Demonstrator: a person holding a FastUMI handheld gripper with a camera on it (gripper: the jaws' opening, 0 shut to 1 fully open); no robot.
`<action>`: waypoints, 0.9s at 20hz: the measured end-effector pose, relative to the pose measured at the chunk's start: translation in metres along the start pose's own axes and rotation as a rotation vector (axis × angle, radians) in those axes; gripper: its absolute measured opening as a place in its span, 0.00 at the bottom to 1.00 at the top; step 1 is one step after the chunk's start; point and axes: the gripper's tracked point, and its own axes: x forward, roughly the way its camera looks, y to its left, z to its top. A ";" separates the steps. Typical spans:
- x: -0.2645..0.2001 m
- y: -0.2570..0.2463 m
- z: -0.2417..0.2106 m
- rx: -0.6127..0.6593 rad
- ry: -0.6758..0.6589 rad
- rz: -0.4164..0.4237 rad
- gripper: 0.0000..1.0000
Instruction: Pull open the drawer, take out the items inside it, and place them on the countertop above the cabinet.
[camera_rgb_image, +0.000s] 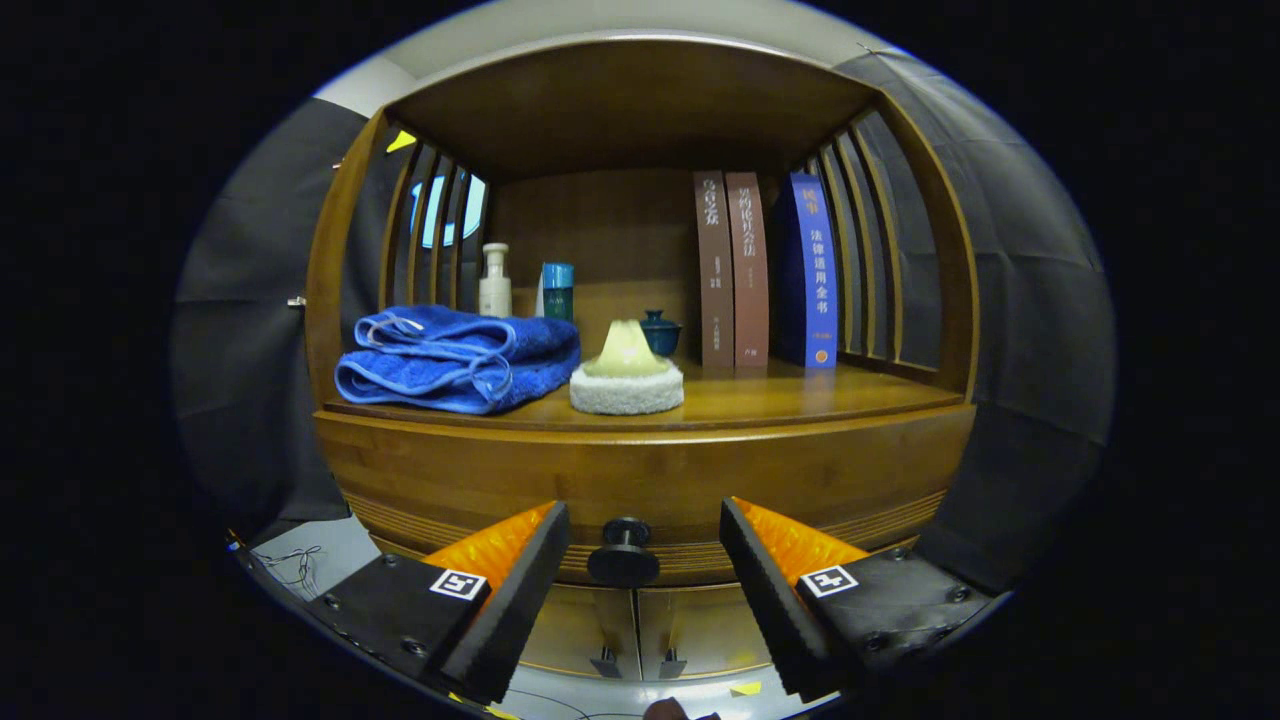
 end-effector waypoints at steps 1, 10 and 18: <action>-0.010 0.001 0.011 -0.007 -0.012 0.002 0.98; -0.084 0.014 0.098 0.003 -0.061 0.039 0.98; -0.139 0.029 0.174 -0.042 -0.085 0.053 0.99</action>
